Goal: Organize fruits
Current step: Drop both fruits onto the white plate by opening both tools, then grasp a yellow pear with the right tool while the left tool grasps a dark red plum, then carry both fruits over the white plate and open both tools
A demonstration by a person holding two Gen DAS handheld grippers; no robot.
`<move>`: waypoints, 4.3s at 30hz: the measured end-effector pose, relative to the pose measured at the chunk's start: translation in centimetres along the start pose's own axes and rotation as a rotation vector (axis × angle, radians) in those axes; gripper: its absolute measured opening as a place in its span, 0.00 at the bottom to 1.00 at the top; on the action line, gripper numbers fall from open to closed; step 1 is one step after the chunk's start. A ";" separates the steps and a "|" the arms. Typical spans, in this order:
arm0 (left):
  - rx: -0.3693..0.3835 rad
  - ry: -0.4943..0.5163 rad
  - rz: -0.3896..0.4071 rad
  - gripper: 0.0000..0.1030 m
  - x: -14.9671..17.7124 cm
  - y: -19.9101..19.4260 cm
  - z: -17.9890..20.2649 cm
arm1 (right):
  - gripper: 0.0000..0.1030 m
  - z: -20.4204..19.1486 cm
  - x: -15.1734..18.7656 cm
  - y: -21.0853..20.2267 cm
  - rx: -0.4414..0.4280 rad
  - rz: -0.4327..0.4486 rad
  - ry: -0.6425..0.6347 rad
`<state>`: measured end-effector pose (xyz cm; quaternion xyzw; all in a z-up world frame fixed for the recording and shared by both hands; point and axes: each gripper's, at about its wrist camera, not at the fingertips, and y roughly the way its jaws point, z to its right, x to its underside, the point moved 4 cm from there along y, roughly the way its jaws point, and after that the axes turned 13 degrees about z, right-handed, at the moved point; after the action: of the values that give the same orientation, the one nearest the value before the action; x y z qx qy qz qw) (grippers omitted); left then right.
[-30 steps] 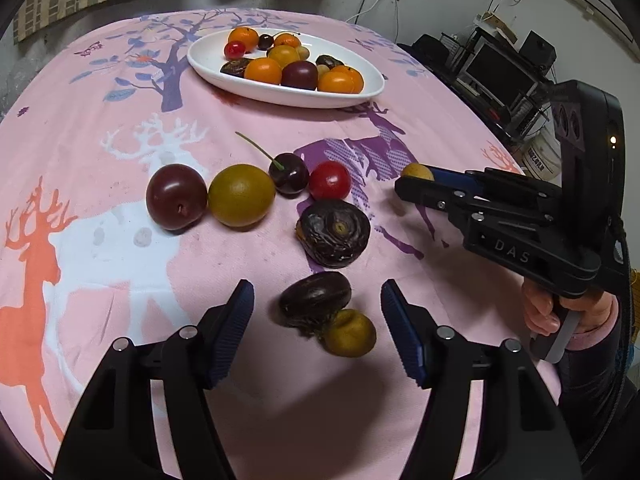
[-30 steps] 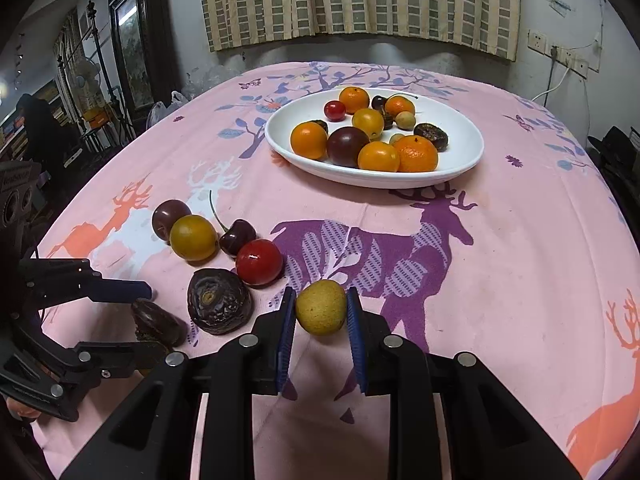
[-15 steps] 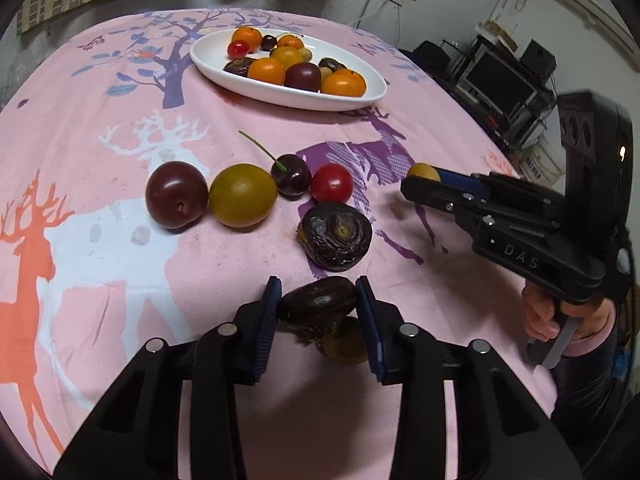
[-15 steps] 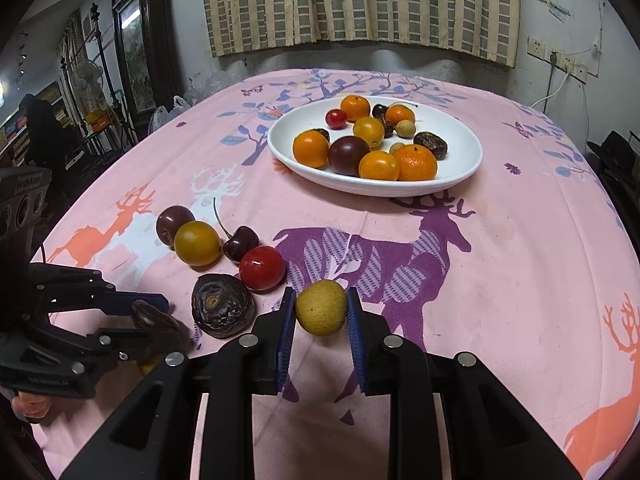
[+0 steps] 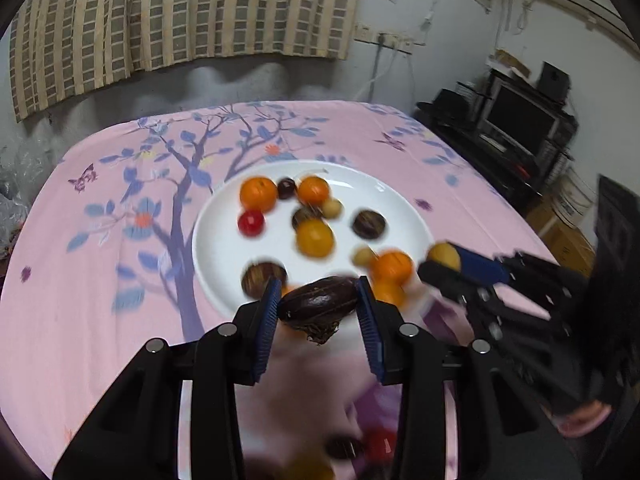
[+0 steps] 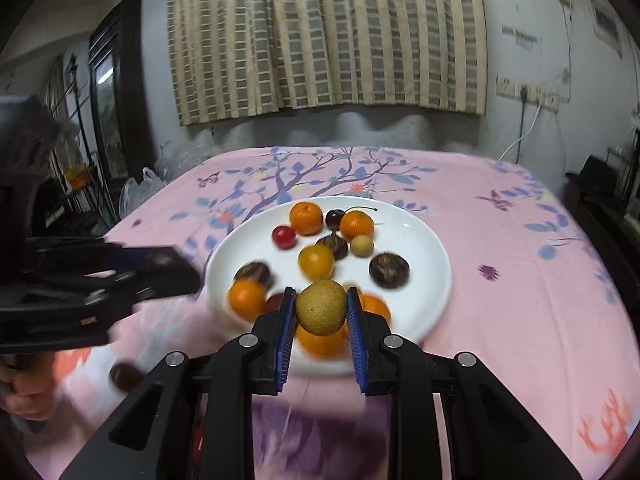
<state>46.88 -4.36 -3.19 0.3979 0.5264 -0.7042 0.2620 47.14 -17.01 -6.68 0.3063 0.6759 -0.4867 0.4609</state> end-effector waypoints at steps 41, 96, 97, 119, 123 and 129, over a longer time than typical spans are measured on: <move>-0.398 -0.248 0.114 0.96 10.0 -14.8 -9.7 | 0.43 -15.9 14.0 -11.3 -0.276 -0.345 -0.278; 0.103 -0.122 -0.162 0.39 13.7 -6.5 -4.9 | 0.25 -9.5 9.4 -12.4 -0.185 -0.197 -0.036; 0.099 -0.113 -0.158 0.38 13.7 -6.5 -4.8 | 0.25 -9.4 9.3 -12.4 -0.182 -0.193 -0.033; -0.145 0.071 -0.003 0.45 -2.8 3.9 -0.8 | 0.40 0.1 -0.2 1.1 0.049 -0.003 0.008; -0.180 0.028 0.066 0.92 -2.8 1.1 -1.6 | 0.67 -0.7 0.8 -0.7 0.041 0.003 0.005; -0.327 0.111 0.083 0.95 2.0 -6.9 -2.1 | 0.76 -4.9 3.0 -6.3 -0.018 -0.031 -0.066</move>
<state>40.95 -0.18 -1.45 0.4095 0.6308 -0.5746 0.3228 38.97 -14.69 -6.54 0.2751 0.6694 -0.4976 0.4782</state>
